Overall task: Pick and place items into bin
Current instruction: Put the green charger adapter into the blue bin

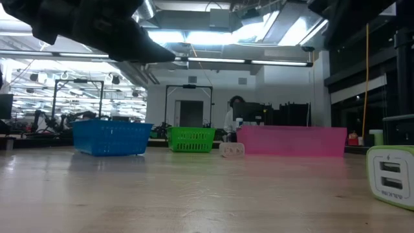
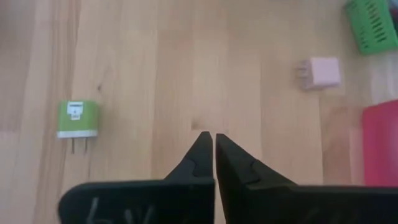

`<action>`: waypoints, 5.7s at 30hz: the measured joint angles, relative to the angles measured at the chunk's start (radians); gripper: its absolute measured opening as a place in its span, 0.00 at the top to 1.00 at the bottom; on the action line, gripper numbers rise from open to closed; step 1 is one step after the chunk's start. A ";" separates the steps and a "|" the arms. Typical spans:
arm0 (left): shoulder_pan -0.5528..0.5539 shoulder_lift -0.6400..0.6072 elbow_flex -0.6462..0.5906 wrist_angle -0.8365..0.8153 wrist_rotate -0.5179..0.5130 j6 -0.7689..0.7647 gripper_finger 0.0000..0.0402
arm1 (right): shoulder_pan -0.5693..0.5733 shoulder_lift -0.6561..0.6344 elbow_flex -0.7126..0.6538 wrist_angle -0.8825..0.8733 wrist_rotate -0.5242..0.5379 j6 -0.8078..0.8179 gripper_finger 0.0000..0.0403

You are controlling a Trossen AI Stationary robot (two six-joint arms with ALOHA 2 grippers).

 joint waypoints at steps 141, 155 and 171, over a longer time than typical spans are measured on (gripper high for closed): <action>-0.047 0.000 0.000 0.122 -0.075 -0.151 0.93 | -0.110 -0.006 -0.441 1.153 0.116 -0.432 0.70; -0.047 0.000 0.000 0.237 -0.101 -0.050 0.55 | -0.276 -0.006 -0.475 1.445 -0.029 -0.608 0.70; 0.004 0.044 0.069 0.279 -0.099 0.033 0.48 | -0.407 -0.005 -0.475 1.561 -0.165 -0.661 0.70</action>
